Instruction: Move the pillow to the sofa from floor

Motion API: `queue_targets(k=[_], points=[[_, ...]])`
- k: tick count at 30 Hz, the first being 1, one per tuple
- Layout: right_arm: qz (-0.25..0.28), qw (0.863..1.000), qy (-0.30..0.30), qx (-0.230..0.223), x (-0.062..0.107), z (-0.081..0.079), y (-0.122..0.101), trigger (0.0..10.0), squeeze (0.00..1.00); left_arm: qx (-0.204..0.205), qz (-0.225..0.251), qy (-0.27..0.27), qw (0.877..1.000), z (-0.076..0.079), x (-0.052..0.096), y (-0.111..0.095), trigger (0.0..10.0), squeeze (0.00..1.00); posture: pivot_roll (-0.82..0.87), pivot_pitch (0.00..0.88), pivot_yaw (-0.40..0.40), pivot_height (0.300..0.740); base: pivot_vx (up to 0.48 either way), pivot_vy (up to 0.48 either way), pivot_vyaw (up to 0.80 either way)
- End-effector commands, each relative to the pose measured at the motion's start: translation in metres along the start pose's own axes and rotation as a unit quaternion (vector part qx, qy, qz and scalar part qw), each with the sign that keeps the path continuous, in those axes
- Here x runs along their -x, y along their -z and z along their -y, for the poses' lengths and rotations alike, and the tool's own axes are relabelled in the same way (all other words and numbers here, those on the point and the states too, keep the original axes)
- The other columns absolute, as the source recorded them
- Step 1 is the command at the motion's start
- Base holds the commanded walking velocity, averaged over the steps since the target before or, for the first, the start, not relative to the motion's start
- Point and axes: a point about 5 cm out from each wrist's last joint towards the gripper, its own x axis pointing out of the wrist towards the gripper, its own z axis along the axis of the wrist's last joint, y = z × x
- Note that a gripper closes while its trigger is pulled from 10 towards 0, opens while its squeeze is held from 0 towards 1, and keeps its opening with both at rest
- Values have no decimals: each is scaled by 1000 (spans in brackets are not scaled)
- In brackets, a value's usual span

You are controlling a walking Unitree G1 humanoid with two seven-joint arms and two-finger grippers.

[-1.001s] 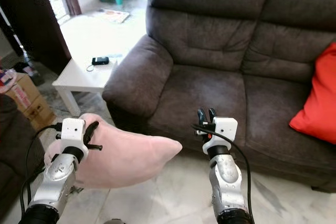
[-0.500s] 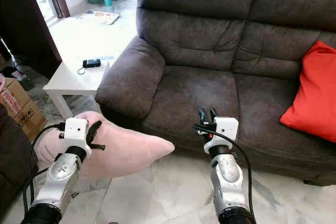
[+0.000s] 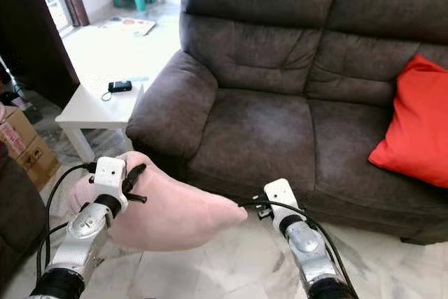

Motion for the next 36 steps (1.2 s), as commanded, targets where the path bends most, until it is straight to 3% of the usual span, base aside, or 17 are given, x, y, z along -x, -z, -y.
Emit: queue_targets(k=[1, 7, 10, 18, 21, 26, 29, 36], points=[[-4, 1000, -9, 17, -3, 2, -3, 10000, 0, -1, 44, 13, 999, 2, -10, -22, 10000, 0, 50, 0, -47, 740, 0, 0, 0], [-6, 999, -30, 19, -6, -9, -4, 10000, 0, -1, 37, 22, 999, 3, -9, -20, 10000, 0, 49, 0, -42, 740, 0, 0, 0], [-26, 996, -70, 45, -4, -21, 5, 10000, 0, -3, 40, 30, 999, 6, -10, -22, 10000, 0, 52, 0, -41, 740, 0, 0, 0], [-61, 987, -109, 96, 1, -30, 21, 10000, 0, -17, 27, 49, 998, 8, -15, -24, 10000, 0, 63, 0, -40, 740, 0, 0, 0], [-54, 998, -32, 8, -2, -19, 18, 10000, 0, -31, -36, 13, 999, -3, -11, 1, 10000, 0, 59, 0, -44, 740, 0, 0, 0], [-71, 992, 34, -94, 3, -11, 30, 10000, 0, -23, -101, -42, 994, -16, 2, 31, 10000, 0, 52, 0, -37, 740, 0, 0, 0], [-85, 990, 40, -108, 5, -11, 36, 10000, 0, -21, -113, -49, 992, -18, 5, 37, 10000, 0, 52, 0, -37, 740, 0, 0, 0], [-121, 972, 68, -190, 20, -20, 64, 10000, 0, 8, -183, -89, 979, -23, 23, 70, 10000, 0, 54, 0, -37, 740, 0, 0, 0]])
